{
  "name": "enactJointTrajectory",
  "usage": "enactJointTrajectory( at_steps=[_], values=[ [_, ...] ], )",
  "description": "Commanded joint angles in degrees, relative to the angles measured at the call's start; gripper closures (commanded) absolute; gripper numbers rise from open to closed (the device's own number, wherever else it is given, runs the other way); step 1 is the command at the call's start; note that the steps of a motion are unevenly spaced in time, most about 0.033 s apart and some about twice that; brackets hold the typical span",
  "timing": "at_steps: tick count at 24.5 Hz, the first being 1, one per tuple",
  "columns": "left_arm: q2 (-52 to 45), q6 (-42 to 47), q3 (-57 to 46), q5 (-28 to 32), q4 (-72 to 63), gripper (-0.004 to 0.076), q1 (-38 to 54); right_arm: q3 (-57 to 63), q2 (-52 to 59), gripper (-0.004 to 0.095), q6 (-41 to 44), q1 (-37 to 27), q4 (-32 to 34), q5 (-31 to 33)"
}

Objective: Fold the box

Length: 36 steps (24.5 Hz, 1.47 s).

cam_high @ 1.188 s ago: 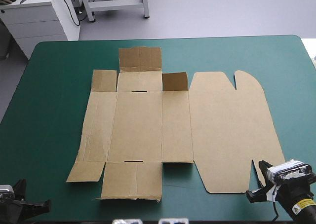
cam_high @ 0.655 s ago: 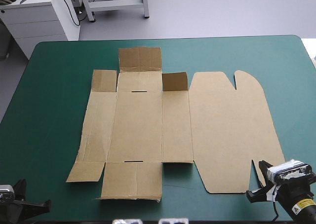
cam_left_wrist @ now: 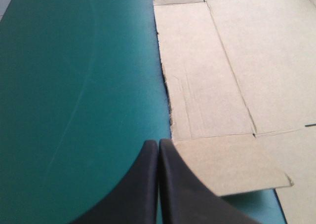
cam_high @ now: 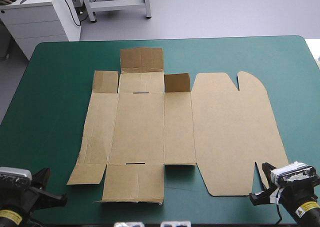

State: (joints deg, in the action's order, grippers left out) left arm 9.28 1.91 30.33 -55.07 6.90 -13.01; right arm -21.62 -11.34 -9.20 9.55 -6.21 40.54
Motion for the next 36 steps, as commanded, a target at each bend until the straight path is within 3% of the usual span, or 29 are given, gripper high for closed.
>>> enactJointTrajectory(
  at_steps=[1, 21, 25, 28, 30, 36],
  values=[
    [8.8, -0.09, 4.35, 8.55, -1.2, 0.0732, 0.03, -1.3, -0.91, 0.0928, -0.44, -0.28, -0.26, -4.01],
    [57.07, -4.62, 22.12, 12.76, 0.84, 0.0731, 1.36, -1.3, -0.91, 0.0928, -0.44, -0.28, -0.26, -4.01],
    [65.81, -24.8, 23.42, 12.19, -21.98, 0.0729, 12.24, -1.3, -0.91, 0.0928, -0.44, -0.28, -0.26, -4.01],
    [68.83, -45.67, 23.42, 5.01, -43.44, 0.0729, 25.0, -1.3, -0.91, 0.0928, -0.44, -0.28, -0.26, -4.01],
    [69.92, -52.82, 23.42, 1.38, -49.98, 0.0729, 31.61, -1.3, -0.91, 0.0928, -0.44, -0.28, -0.26, -4.01],
    [77.43, -54.8, 23.57, -7.43, -53.97, 0.0728, 37.77, -1.3, -0.91, 0.0928, -0.44, -0.28, -0.26, -4.01]
  ],
)
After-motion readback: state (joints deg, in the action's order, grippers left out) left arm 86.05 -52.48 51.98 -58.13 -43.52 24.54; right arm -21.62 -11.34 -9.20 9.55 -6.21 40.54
